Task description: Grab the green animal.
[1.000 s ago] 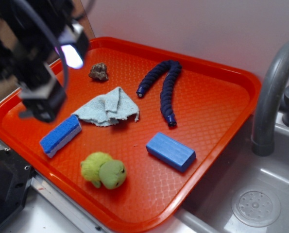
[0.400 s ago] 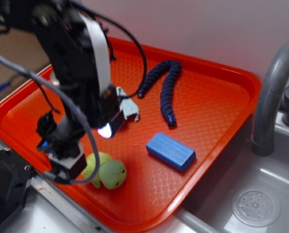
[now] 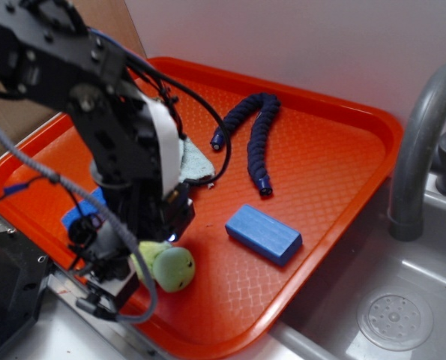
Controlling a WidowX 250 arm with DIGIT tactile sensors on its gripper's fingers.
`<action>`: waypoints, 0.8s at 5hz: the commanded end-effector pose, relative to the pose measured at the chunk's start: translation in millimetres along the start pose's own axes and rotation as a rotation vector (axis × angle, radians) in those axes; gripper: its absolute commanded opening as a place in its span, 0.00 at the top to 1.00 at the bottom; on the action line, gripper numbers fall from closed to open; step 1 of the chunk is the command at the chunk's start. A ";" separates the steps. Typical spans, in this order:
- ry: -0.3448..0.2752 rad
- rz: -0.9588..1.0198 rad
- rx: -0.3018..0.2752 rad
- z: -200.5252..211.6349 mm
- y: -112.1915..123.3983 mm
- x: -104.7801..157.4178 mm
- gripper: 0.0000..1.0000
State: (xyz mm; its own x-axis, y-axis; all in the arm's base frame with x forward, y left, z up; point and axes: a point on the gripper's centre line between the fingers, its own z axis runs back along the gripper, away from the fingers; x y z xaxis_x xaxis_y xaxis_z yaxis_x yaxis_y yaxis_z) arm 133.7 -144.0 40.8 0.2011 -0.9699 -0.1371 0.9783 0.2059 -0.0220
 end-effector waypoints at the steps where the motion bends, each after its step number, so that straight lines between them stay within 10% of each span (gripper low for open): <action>1: -0.026 0.089 0.026 -14.9 -9.6 3.5 0.92; 4: 0.064 0.582 0.073 16.0 10.7 -17.2 1.00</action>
State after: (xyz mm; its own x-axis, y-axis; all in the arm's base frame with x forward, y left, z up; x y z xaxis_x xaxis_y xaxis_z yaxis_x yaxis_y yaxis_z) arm 148.4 -122.4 51.0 0.6870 -0.6934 -0.2173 0.7247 0.6755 0.1359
